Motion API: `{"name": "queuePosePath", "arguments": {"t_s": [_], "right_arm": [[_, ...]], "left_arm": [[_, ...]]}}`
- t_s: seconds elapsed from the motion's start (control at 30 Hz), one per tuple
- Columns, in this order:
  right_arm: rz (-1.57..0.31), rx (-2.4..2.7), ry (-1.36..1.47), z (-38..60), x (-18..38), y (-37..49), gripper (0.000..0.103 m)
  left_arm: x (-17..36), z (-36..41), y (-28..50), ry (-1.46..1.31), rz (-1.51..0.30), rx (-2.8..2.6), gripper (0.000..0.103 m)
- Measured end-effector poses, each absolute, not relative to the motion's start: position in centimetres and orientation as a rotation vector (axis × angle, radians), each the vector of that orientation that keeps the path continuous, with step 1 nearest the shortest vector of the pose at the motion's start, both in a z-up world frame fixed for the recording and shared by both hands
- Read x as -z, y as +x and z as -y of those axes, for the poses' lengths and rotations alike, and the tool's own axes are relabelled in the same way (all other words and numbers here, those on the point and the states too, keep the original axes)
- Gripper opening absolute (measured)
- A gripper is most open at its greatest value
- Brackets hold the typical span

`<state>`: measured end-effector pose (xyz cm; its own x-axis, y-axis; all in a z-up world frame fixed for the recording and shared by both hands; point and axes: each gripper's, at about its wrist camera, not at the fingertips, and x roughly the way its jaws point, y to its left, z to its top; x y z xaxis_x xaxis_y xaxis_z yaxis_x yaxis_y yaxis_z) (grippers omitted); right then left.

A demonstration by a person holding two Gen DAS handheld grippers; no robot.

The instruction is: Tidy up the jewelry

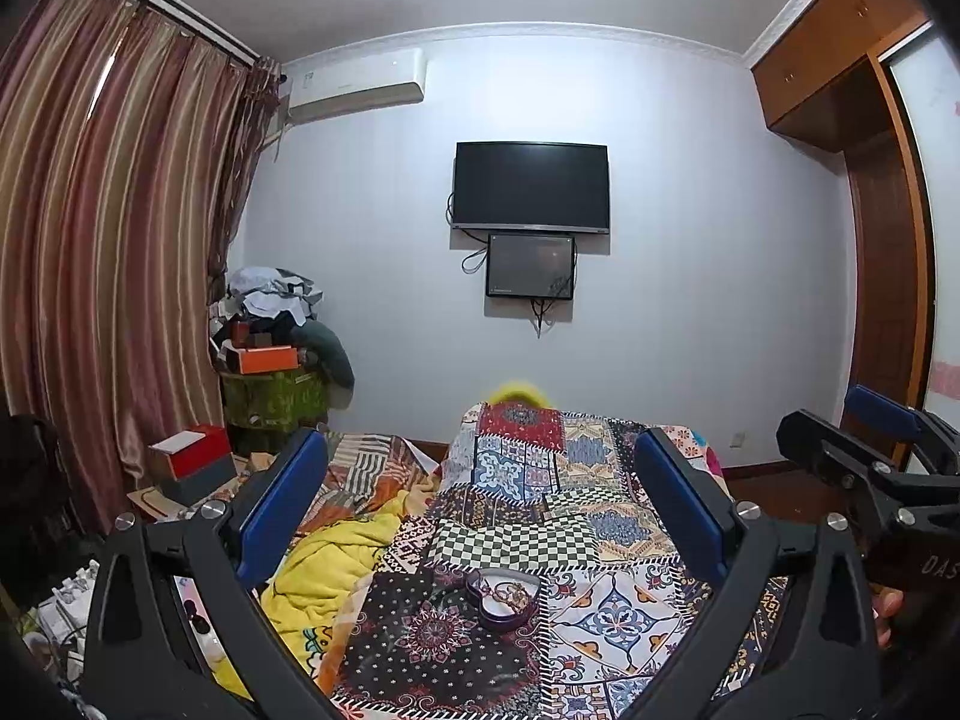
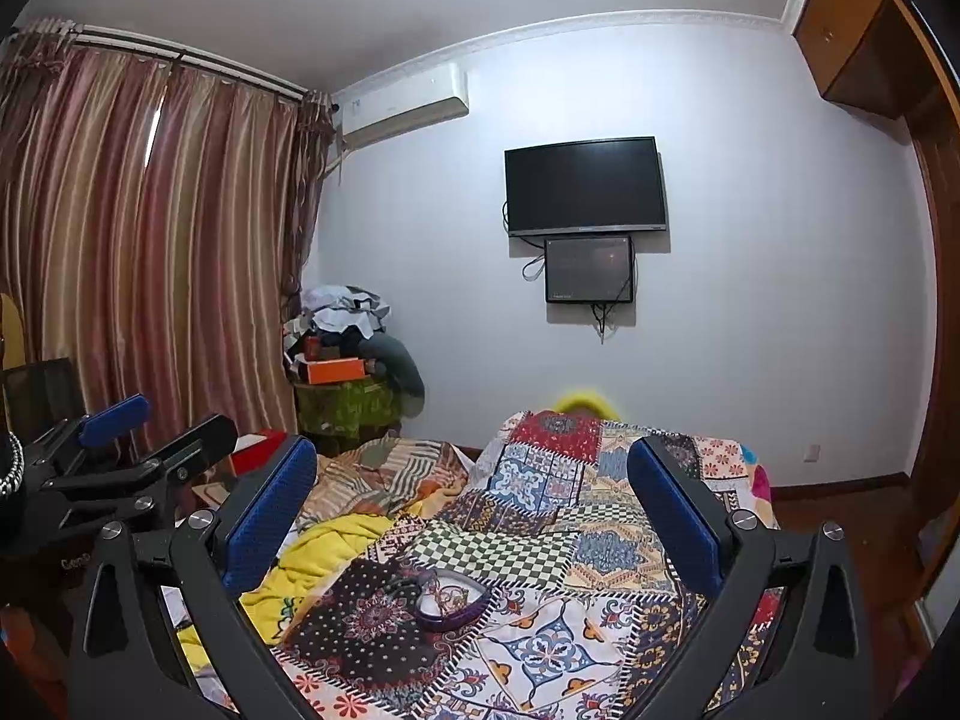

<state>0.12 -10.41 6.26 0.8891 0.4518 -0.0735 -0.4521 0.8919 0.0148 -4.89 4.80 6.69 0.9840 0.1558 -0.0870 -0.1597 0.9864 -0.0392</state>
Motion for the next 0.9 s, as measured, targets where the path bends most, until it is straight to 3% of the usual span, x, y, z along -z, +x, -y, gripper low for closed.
{"name": "queuePosePath", "arguments": {"t_s": [0.9], "right_arm": [[-0.115,-0.466,-0.003,10.8,-6.3,0.5,0.103]], "left_arm": [[-5.8,-4.8,-3.5,-0.059,-0.120,-0.155,0.103]]}}
